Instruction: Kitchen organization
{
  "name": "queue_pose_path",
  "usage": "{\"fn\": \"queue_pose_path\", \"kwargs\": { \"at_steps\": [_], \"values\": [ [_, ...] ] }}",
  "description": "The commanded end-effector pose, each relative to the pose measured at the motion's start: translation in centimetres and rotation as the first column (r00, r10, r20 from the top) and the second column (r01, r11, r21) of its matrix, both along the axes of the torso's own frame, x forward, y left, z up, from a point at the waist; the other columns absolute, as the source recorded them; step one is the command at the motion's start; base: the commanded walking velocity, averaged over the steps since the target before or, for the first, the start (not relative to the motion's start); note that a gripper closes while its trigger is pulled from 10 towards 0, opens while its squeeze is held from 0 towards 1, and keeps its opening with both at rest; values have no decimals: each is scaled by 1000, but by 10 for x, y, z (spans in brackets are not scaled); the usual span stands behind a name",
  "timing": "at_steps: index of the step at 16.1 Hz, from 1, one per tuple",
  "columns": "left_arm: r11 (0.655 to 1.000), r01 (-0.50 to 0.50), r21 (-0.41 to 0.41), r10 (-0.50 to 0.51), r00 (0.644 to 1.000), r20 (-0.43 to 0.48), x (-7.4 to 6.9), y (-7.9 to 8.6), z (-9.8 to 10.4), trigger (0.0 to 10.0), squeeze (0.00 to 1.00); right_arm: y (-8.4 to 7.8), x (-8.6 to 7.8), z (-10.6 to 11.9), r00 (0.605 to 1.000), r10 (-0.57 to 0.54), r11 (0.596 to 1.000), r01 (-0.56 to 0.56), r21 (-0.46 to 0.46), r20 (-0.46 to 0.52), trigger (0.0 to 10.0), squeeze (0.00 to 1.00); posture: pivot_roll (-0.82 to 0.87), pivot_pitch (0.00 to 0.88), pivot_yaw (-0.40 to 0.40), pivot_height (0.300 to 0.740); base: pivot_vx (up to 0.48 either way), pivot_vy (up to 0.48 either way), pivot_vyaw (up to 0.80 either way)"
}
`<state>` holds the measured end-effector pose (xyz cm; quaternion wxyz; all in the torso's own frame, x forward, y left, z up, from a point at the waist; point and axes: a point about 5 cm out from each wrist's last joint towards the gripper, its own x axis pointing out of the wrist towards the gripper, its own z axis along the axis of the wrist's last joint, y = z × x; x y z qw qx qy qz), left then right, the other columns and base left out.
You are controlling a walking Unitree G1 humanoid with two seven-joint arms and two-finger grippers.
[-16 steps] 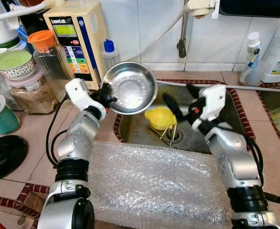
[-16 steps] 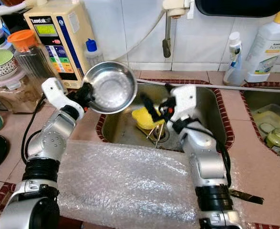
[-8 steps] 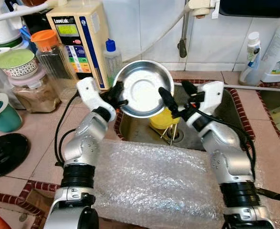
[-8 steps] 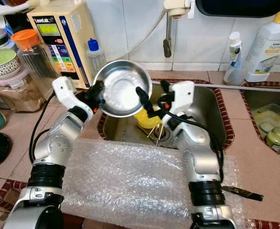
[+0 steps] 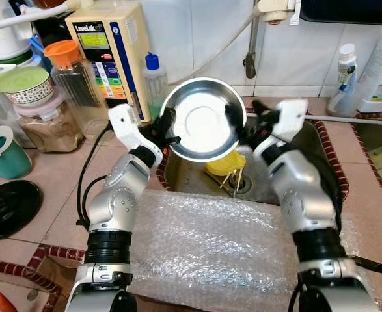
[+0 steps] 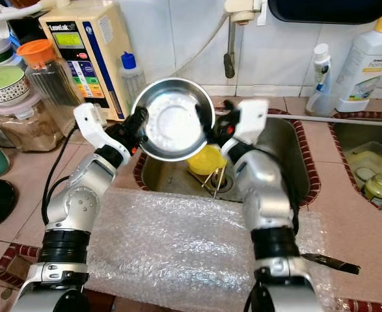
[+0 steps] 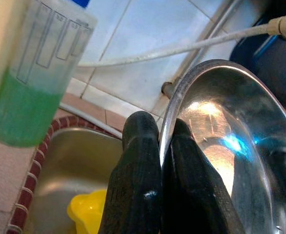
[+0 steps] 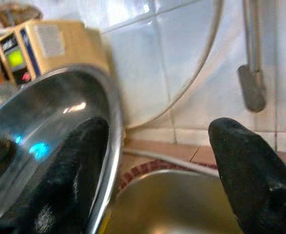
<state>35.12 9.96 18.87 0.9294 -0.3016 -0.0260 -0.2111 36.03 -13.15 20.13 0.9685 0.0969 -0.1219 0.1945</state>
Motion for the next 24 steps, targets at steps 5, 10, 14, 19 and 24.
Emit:
{"fn": "queue_pose_path", "kwargs": {
  "at_steps": [5,10,14,19,24],
  "values": [
    [1000,22,-6,-22,998,54,-4,-1,11,0,0,4,4,-10,995,35,997,-29,65,-88,0,0,35,0,103,740,0,0,0],
    [1000,25,-1,-25,998,58,-4,-1,12,0,0,18,-11,-18,966,237,972,-235,28,-107,157,0,33,0,100,740,0,0,0],
    [1000,20,1,-20,998,56,-4,0,11,0,0,9,-13,-23,965,223,974,-225,-1,-136,0,0,29,0,99,740,0,0,0],
    [1000,10,26,-12,997,72,-3,2,13,0,0,2,-8,-23,976,128,988,-141,-64,-175,0,0,27,0,101,740,0,0,0],
    [997,-8,74,0,995,102,-2,6,15,0,0,4,-7,-29,973,115,982,-142,-125,-200,0,0,33,0,97,740,0,0,0]
  ]
}}
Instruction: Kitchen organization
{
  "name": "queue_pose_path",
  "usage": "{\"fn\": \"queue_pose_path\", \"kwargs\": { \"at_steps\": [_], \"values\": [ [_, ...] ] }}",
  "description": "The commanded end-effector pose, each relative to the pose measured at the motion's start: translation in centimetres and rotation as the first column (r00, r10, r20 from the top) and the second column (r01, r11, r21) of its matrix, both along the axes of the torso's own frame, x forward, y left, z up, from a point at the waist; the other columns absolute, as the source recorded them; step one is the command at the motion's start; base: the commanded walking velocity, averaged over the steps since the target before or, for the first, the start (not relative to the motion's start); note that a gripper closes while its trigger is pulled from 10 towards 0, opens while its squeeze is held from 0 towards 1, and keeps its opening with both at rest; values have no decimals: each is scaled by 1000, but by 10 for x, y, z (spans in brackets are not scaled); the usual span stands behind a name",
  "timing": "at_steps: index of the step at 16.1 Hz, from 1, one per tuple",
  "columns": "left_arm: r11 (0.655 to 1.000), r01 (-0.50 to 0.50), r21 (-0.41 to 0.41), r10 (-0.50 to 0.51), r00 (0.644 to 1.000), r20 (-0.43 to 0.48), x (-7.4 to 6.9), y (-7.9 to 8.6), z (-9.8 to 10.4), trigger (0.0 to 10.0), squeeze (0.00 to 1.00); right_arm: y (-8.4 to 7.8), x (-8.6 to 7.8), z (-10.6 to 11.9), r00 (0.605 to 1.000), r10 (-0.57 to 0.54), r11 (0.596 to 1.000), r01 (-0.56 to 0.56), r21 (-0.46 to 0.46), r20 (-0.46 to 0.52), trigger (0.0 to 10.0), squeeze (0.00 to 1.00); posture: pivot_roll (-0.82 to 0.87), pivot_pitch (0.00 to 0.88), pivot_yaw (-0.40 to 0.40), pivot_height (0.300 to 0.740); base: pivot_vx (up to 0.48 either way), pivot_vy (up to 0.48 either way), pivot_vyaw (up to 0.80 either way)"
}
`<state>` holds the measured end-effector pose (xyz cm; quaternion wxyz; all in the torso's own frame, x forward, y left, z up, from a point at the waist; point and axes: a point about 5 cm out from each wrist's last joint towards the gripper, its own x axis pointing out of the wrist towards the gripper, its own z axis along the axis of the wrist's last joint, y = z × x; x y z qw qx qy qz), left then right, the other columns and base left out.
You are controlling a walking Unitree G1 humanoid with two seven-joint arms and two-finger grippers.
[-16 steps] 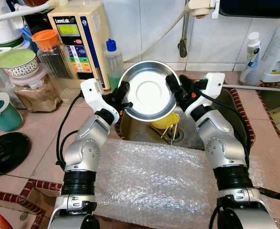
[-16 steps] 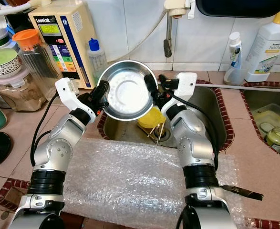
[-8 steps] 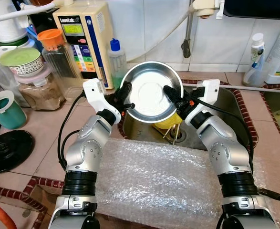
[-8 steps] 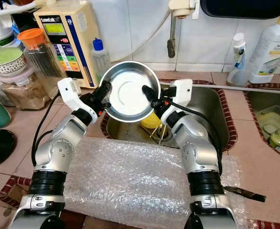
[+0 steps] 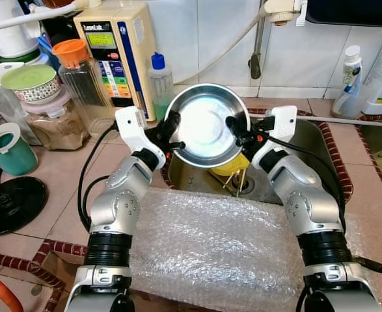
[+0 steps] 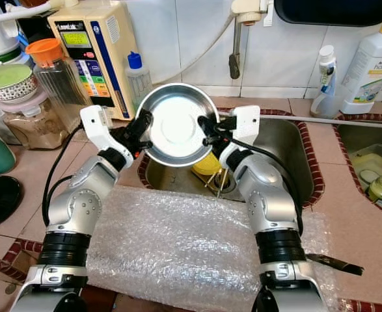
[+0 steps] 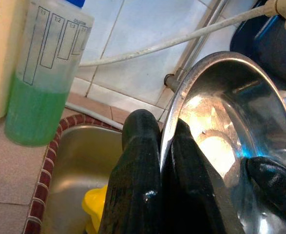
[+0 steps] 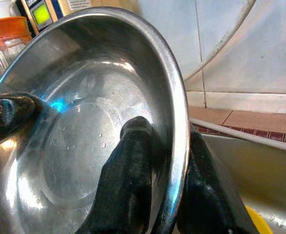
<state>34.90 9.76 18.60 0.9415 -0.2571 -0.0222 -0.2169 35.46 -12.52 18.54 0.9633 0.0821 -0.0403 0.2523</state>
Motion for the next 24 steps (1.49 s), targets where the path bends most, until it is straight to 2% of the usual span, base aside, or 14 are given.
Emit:
{"fn": "queue_pose_path", "kwargs": {
  "at_steps": [1,2,3,4,10,12,15,16,18,20,21,22,23,24],
  "values": [
    [1000,-4,-18,6,996,85,0,7,17,0,0,-1,-2,-15,999,4,996,-8,-84,-51,0,0,33,0,97,740,0,0,0],
    [1000,-2,-18,4,996,84,0,6,17,0,0,-1,-2,-16,999,3,997,-7,-81,-53,0,0,35,0,97,740,0,0,0],
    [1000,10,-20,-8,996,87,-1,6,17,0,357,-1,-2,-16,999,1,997,-5,-82,-53,0,0,34,0,98,740,0,0,0],
    [999,33,-13,-32,995,98,-4,3,18,10000,1000,-1,-1,-15,999,-8,996,4,-86,-49,0,0,35,0,100,740,0,0,0],
    [998,27,51,-31,996,83,-3,0,11,10000,1000,-12,9,-5,982,-180,972,186,-142,54,0,0,38,0,105,740,0,0,0],
    [993,46,107,-49,998,25,-5,1,-5,10000,1000,-25,14,-3,946,-294,917,320,-237,136,0,0,43,0,105,740,0,0,0],
    [970,153,189,-142,988,-66,-16,-3,-31,10000,1000,-37,17,-9,905,-373,842,423,-335,205,0,0,47,0,108,740,0,0,0],
    [962,179,209,-162,982,-93,-18,-5,-36,10000,1000,-39,18,-12,900,-386,832,435,-344,204,0,0,50,0,108,740,0,0,0],
    [899,301,319,-257,951,-174,-27,-10,-55,10000,1000,-41,19,-18,885,-396,787,465,-405,245,0,0,54,0,112,740,0,0,0],
    [867,343,362,-268,933,-240,-34,-9,-73,10000,1000,-42,20,-27,879,-383,728,476,-494,283,0,0,50,0,124,740,0,0,0],
    [860,340,381,-254,932,-258,-35,-6,-80,10000,1000,-43,21,-33,875,-384,690,484,-538,296,1608,0,50,0,130,740,0,0,0],
    [855,343,388,-255,931,-262,-35,-5,-80,10000,1000,-44,21,-37,878,-381,683,479,-552,291,2824,0,50,0,130,740,0,0,0],
    [851,340,401,-248,932,-264,-35,-4,-80,10000,1000,-47,20,-45,883,-379,663,467,-585,277,863,0,53,0,137,740,0,0,0],
    [852,336,402,-242,933,-267,-33,-2,-79,10000,1000,-51,19,-54,886,-393,642,457,-616,248,2235,0,58,0,135,740,0,0,0]
  ]
}}
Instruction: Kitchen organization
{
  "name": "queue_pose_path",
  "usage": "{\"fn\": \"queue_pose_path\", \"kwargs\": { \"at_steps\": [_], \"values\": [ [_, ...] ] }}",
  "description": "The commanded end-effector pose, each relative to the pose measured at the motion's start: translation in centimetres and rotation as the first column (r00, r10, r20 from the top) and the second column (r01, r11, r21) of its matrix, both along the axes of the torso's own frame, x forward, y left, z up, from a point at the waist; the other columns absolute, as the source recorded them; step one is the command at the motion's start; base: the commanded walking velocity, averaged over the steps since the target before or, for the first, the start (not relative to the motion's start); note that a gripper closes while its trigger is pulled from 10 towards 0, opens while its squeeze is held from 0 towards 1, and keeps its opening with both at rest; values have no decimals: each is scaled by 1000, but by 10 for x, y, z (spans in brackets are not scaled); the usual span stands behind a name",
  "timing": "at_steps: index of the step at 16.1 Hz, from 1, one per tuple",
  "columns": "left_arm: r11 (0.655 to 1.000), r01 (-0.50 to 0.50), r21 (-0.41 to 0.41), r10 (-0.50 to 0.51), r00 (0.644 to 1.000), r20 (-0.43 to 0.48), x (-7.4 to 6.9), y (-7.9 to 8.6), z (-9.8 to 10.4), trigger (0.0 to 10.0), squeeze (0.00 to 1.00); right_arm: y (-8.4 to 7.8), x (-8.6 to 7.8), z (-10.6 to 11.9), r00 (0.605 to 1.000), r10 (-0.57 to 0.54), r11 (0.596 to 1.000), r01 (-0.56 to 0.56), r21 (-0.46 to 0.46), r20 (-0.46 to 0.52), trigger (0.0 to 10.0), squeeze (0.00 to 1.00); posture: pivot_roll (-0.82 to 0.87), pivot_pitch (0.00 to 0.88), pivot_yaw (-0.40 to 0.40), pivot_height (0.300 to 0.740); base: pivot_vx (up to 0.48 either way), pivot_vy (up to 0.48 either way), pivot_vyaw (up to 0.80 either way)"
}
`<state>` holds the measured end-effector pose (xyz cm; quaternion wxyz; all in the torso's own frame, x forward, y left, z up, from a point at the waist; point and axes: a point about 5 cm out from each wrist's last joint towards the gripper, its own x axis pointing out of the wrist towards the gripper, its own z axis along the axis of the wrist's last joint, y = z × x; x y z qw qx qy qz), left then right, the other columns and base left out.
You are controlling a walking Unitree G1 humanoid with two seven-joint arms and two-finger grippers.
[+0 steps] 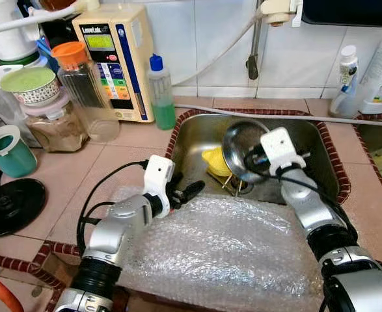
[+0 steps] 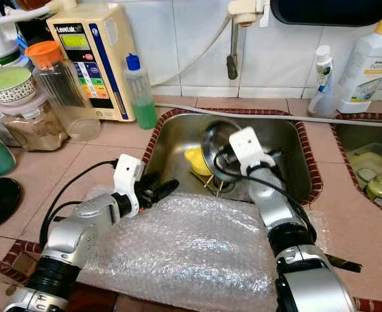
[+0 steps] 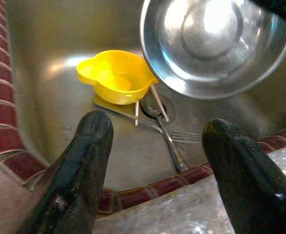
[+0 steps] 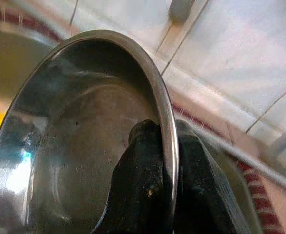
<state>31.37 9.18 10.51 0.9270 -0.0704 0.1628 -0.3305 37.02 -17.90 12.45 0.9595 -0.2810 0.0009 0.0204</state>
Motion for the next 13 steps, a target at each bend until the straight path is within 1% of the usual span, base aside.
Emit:
{"fn": "queue_pose_path", "kwargs": {
  "at_steps": [1,2,3,4,6,8,11,12,13],
  "values": [
    [1000,-5,22,5,1000,4,3,4,3,10000,1000,1,3,2,1000,-3,1000,3,-31,-2,3098,0,59,0,135,740,0,0,0],
    [1000,1,29,-2,1000,12,3,4,4,10000,1000,0,2,-4,999,6,1000,-7,-17,-37,8196,749,63,0,133,740,0,0,0],
    [999,3,33,-4,1000,21,3,4,6,10000,1000,2,-1,-12,996,27,1000,-27,-8,-85,10000,1000,65,0,132,740,0,0,0],
    [999,2,36,-3,1000,27,3,4,6,10000,1000,3,-2,-17,994,33,999,-35,-16,-100,10000,1000,68,0,130,740,0,0,0],
    [999,-3,39,1,999,41,4,4,7,10000,1000,5,-4,-24,991,44,999,-45,-2,-124,10000,1000,71,0,127,740,0,0,0],
    [1000,-12,28,11,998,54,5,4,8,10000,1000,8,-10,-35,985,63,997,-54,58,-162,10000,1000,64,0,124,740,0,0,0],
    [1000,-10,13,10,999,51,5,-1,9,10000,1000,6,-12,-38,982,69,995,-56,81,-175,10000,1000,53,0,118,740,0,0,0],
    [1000,-2,5,2,999,53,5,-4,11,10000,1000,6,-13,-41,978,74,993,-54,107,-195,10000,1000,50,0,112,740,0,0,0],
    [1000,2,2,-2,998,59,5,-6,11,10000,1000,11,-19,-54,954,110,969,-40,245,-278,10000,1000,50,0,107,740,0,0,0]
  ]
}}
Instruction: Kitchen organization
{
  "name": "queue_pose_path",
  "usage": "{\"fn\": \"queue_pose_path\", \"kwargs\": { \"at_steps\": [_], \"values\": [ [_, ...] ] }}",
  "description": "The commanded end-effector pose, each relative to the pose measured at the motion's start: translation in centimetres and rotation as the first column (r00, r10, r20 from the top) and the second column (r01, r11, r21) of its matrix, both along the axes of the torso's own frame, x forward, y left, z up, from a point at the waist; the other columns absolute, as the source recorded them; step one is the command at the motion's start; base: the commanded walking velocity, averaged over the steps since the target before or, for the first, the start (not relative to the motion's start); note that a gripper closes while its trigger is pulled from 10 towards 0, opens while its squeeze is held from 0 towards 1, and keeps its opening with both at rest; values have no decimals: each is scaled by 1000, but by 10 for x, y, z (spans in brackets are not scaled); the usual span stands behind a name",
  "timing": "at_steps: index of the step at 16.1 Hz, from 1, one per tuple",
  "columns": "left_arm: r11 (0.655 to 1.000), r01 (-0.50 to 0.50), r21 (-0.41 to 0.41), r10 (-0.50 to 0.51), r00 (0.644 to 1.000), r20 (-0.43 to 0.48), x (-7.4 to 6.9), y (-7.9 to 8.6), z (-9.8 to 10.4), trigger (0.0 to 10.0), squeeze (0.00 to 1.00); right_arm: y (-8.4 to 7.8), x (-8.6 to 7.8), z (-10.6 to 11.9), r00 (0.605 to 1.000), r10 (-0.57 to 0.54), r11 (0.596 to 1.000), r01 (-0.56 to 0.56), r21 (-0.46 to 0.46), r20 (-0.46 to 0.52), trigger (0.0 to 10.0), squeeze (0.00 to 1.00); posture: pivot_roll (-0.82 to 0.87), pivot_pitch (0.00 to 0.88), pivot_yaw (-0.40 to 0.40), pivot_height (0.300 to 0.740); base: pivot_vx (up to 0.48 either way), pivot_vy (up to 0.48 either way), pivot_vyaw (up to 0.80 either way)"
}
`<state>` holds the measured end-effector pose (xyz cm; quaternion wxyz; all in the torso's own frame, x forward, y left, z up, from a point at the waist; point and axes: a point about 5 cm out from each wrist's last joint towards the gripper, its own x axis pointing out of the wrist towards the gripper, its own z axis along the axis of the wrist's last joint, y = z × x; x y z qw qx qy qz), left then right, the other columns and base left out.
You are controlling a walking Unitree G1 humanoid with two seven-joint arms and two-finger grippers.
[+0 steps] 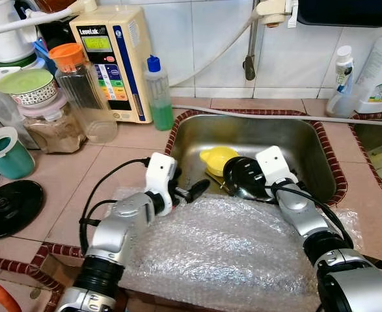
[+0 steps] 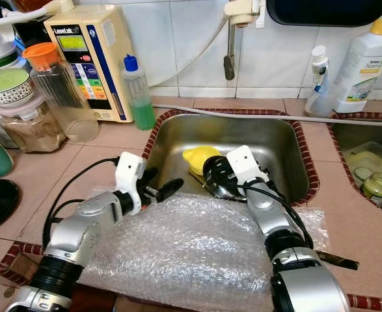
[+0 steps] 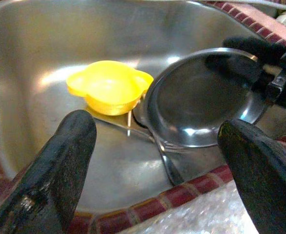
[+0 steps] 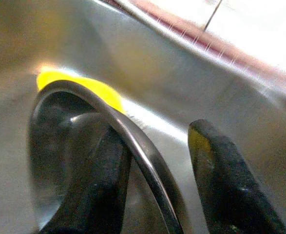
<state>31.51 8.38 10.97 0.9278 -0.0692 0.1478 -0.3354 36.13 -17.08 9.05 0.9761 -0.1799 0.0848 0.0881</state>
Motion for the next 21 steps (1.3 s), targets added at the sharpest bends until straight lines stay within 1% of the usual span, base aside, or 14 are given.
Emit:
{"fn": "queue_pose_path", "kwargs": {
  "at_steps": [1,2,3,4,5,7,9,11,12,14,15,17,19,21],
  "values": [
    [1000,-8,8,8,1000,30,4,2,7,10000,1000,5,-12,-24,992,19,996,-8,85,-126,10000,1000,50,0,106,740,0,0,0],
    [1000,-14,8,13,999,30,4,3,6,10000,1000,9,-14,-28,986,41,988,-16,153,-161,10000,1000,51,0,103,740,0,0,0],
    [1000,-19,9,19,999,28,4,4,5,10000,1000,14,-17,-33,975,76,968,-21,252,-210,10000,1000,51,0,103,740,0,0,0],
    [1000,-21,12,20,999,27,4,5,5,10000,1000,14,-17,-33,977,76,966,-22,259,-200,10000,1000,51,0,103,740,0,0,0],
    [1000,-21,12,20,999,26,4,5,4,10000,1000,11,-14,-29,980,53,952,8,305,-190,10000,1000,49,0,99,740,0,0,0],
    [1000,-18,13,18,1000,25,4,3,5,10000,1000,6,-8,-20,984,17,905,60,420,-177,10000,1000,47,0,100,740,0,0,0],
    [1000,-15,17,15,1000,26,4,3,5,10000,1000,3,-4,-12,992,-3,913,55,405,-126,10000,1000,45,0,103,740,0,0,0],
    [999,-35,25,34,999,38,5,4,6,10000,1000,-3,-1,-2,997,-52,904,73,422,-61,10000,1000,45,0,106,740,0,0,0],
    [995,-99,23,97,992,79,10,8,12,10000,1000,-10,2,11,992,-121,912,98,398,34,10000,1000,46,0,107,740,0,0,0],
    [984,-177,-8,176,975,137,16,14,22,10000,1000,-15,2,24,984,-132,915,74,397,122,10000,1000,43,0,108,740,0,0,0],
    [974,-223,-29,225,959,175,20,18,29,10000,1000,-20,1,32,969,-169,909,83,409,179,10000,1000,43,0,108,740,0,0,0],
    [969,-246,-37,249,950,189,22,19,31,10000,1000,-25,1,35,958,-211,890,108,443,192,10000,1000,39,0,104,740,0,0,0],
    [971,-237,-38,240,953,188,21,16,30,10000,1000,-28,1,35,955,-227,889,124,441,189,10000,1000,35,0,103,740,0,0,0],
    [969,-245,-43,249,950,190,21,15,30,10000,1000,-31,1,39,949,-252,863,130,488,192,10000,1000,35,0,103,740,0,0,0]
  ]
}}
